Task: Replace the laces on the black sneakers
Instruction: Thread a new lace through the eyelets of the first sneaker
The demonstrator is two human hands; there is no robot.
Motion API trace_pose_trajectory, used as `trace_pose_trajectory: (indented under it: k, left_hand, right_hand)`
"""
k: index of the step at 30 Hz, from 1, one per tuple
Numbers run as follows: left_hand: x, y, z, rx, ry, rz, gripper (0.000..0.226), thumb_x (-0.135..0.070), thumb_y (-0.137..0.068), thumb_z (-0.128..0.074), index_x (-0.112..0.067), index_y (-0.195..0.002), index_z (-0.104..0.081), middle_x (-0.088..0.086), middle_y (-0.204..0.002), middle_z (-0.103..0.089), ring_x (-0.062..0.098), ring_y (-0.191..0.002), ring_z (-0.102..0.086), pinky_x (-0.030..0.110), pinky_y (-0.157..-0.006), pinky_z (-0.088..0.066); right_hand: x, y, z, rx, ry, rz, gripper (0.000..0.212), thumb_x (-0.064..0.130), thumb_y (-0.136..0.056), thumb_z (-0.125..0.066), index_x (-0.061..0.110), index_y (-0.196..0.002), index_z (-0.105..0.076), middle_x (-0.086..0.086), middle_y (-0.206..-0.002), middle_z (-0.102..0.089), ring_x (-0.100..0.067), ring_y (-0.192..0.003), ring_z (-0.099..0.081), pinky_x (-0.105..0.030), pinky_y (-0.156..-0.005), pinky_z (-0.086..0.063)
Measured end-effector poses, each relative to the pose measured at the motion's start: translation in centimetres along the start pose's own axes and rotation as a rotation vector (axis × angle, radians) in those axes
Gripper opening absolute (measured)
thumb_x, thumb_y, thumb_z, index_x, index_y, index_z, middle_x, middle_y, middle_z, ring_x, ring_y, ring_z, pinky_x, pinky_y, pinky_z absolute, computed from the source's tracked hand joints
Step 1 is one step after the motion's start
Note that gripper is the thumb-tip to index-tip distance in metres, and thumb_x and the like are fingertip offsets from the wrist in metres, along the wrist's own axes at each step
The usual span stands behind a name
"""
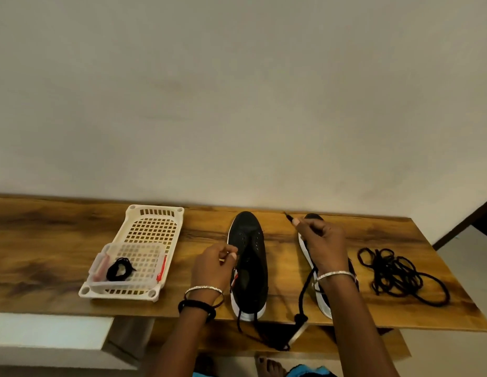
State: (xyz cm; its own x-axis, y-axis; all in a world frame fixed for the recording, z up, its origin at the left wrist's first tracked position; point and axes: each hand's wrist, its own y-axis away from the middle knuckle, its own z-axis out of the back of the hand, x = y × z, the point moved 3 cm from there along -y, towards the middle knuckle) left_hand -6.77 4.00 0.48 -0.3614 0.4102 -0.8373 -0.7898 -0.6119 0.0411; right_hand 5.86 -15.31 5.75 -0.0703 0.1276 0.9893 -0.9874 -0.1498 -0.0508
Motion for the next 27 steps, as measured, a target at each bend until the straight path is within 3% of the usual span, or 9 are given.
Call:
trace_pose_trajectory:
  k: [2,4,7,11,13,19,23,27]
  left_hand:
    - [0.4,-1.0,-0.8,-0.063,0.055,0.016,0.011,-0.020,-0.093,-0.067,-0.025,-0.101,-0.072,-0.013,-0.088,-0.067,0.003,-0.084,-0.064,0.009,-0.063,-0.042]
    - [0.7,-1.9,-1.9,-0.093,0.115,0.024,0.016,-0.023,-0.089,-0.072,-0.025,-0.104,-0.070,-0.014,-0.090,-0.067,0.004,-0.086,-0.065,0.012,-0.066,-0.047]
    - [1.2,-3.5,-3.7,-0.054,0.136,0.016,0.034,-0.028,-0.082,-0.079,-0.028,-0.113,-0.066,-0.014,-0.105,-0.064,0.006,-0.095,-0.061,0.023,-0.079,-0.052]
    - [2.4,-4.8,-5.9,-0.002,0.052,-0.025,0.046,-0.025,-0.082,-0.074,-0.028,-0.125,-0.058,-0.011,-0.118,-0.054,0.009,-0.102,-0.056,0.027,-0.086,-0.050]
    - [3.0,-5.4,-6.2,0.014,0.060,-0.049,0.050,-0.028,-0.081,-0.072,-0.029,-0.128,-0.056,-0.008,-0.117,-0.054,0.007,-0.098,-0.053,0.029,-0.086,-0.050]
    - [4.3,-7.7,-5.8,0.196,0.050,-0.169,0.079,-0.065,-0.060,-0.055,-0.042,-0.135,-0.046,-0.015,-0.107,-0.046,0.004,-0.089,-0.049,0.021,-0.072,-0.039]
    - [4.7,-8.6,-6.9,0.148,0.049,-0.170,0.055,-0.064,-0.082,-0.041,-0.045,-0.132,-0.054,-0.016,-0.105,-0.051,-0.001,-0.094,-0.051,0.018,-0.073,-0.038]
    - [4.6,-9.2,-7.1,0.039,0.000,-0.235,0.043,-0.050,-0.093,-0.029,-0.036,-0.112,-0.065,-0.018,-0.104,-0.061,0.001,-0.097,-0.058,0.020,-0.076,-0.044]
  right_hand:
    - [-2.0,-0.3,-0.8,-0.008,-0.004,-0.035,0.011,0.021,-0.087,-0.078,0.011,-0.084,-0.079,0.007,-0.070,-0.071,-0.006,-0.066,-0.063,-0.024,-0.068,-0.047]
    - [-3.9,-0.6,-1.7,-0.013,-0.018,-0.087,0.013,0.021,-0.089,-0.075,0.010,-0.082,-0.075,0.005,-0.063,-0.066,-0.011,-0.060,-0.058,-0.026,-0.060,-0.049]
    - [-6.3,-1.1,-3.2,-0.019,-0.082,-0.158,0.008,0.013,-0.095,-0.068,0.007,-0.092,-0.073,-0.007,-0.074,-0.071,-0.016,-0.059,-0.065,-0.031,-0.059,-0.057]
    - [-9.5,-1.6,-4.7,-0.009,-0.070,-0.140,0.021,0.007,-0.094,-0.066,0.022,-0.103,-0.077,0.000,-0.087,-0.076,-0.008,-0.070,-0.065,-0.021,-0.062,-0.048]
    - [-10.5,-2.0,-5.3,0.020,-0.060,-0.110,0.023,0.008,-0.092,-0.069,0.026,-0.103,-0.078,0.007,-0.086,-0.075,-0.002,-0.076,-0.064,-0.020,-0.067,-0.048]
    - [-11.0,-3.9,-6.6,-0.010,-0.095,-0.074,0.013,0.011,-0.085,-0.078,0.023,-0.091,-0.080,0.010,-0.084,-0.077,0.001,-0.071,-0.066,-0.020,-0.066,-0.051]
    - [-11.5,-4.1,-7.1,-0.023,-0.040,-0.027,0.014,0.013,-0.084,-0.080,0.026,-0.083,-0.077,0.014,-0.082,-0.077,-0.001,-0.078,-0.070,-0.014,-0.069,-0.052]
    - [-12.2,-4.3,-7.8,-0.008,0.004,-0.010,0.008,0.018,-0.089,-0.075,0.024,-0.085,-0.076,0.007,-0.080,-0.075,-0.005,-0.074,-0.068,-0.023,-0.069,-0.054]
